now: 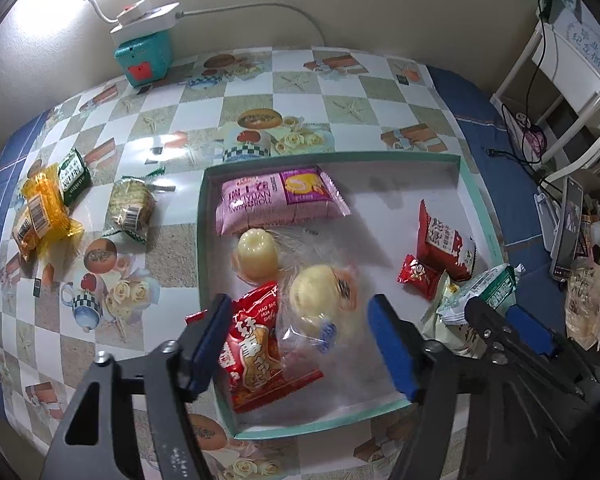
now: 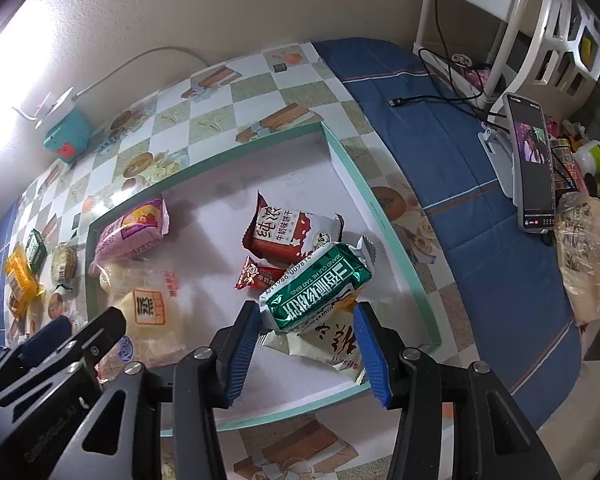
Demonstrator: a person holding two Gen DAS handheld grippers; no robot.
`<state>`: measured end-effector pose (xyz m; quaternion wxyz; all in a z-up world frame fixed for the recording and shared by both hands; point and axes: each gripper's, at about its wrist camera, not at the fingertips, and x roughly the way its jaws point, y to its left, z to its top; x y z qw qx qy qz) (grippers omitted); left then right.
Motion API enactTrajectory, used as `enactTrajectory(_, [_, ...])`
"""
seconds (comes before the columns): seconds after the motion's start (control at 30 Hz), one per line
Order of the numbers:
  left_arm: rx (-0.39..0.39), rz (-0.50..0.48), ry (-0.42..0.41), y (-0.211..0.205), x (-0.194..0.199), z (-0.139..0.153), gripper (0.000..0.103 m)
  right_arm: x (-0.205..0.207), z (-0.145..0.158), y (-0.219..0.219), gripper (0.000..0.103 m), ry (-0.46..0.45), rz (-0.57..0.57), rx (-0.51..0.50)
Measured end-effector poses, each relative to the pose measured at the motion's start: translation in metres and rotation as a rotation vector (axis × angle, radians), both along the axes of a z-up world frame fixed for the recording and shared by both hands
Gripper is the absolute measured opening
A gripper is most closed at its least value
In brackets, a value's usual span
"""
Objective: Organize snacks
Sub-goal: 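Open the right gripper to drop the green pack while the left releases the bun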
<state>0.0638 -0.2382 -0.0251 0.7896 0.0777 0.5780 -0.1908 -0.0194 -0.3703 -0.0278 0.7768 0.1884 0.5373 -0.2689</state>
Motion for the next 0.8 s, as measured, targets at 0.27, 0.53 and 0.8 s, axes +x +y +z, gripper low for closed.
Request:
enactTrajectory(0.27, [0.002, 0.065, 0.026, 0.019, 0.010, 0.004, 0.073, -0.002, 0.002, -0.003, 0.073, 0.007, -0.024, 0.013])
enactTrajectory(0.53, [-0.051, 0.206, 0.059, 0.064, 0.030, 0.011, 0.074, -0.020, 0.034, -0.017, 0.077, -0.072, -0.129, -0.045])
enactTrajectory(0.8, [-0.062, 0.353, 0.075, 0.111, 0.046, 0.009, 0.082, -0.036, 0.029, -0.046, 0.077, -0.052, -0.278, -0.072])
